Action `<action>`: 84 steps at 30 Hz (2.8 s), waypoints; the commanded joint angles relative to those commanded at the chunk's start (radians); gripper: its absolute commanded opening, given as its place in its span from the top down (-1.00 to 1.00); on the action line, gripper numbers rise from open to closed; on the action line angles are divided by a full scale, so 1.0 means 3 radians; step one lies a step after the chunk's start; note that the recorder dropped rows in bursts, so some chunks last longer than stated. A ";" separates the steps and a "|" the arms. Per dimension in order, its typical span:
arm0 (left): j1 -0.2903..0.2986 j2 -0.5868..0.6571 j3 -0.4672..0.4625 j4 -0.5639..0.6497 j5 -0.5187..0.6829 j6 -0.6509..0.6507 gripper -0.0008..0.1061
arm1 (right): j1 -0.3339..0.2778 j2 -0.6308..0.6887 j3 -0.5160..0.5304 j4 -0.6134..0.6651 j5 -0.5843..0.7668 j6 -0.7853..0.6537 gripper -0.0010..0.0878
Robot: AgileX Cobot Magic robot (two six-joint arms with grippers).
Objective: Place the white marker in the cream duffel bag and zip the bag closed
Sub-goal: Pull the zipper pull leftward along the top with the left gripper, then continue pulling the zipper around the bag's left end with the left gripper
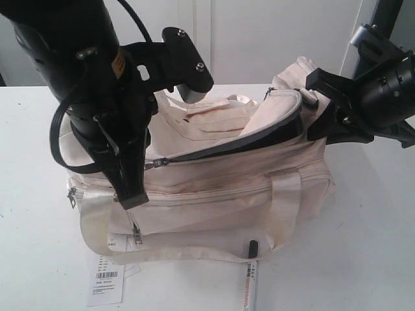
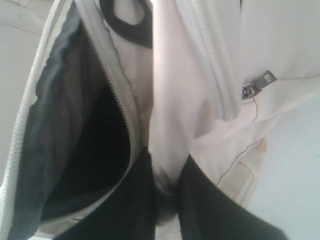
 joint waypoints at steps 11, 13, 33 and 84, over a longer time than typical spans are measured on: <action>0.0000 -0.0079 0.0000 0.0105 0.0000 0.0012 0.99 | 0.0000 0.0000 0.0000 0.0000 0.0000 0.0000 0.98; 0.0000 -0.0088 0.0000 0.0105 0.0000 0.0022 0.99 | 0.0000 0.0000 0.0000 0.0000 0.0000 0.0000 0.98; 0.0395 -0.0232 0.0276 -0.0204 0.0000 0.0099 0.99 | 0.0000 0.0000 0.0000 0.0000 0.0000 -0.0012 0.98; 0.0531 -0.0232 0.0276 0.0130 0.0000 -0.0116 0.99 | 0.0000 0.0000 0.0000 -0.0008 -0.0089 -0.0162 0.98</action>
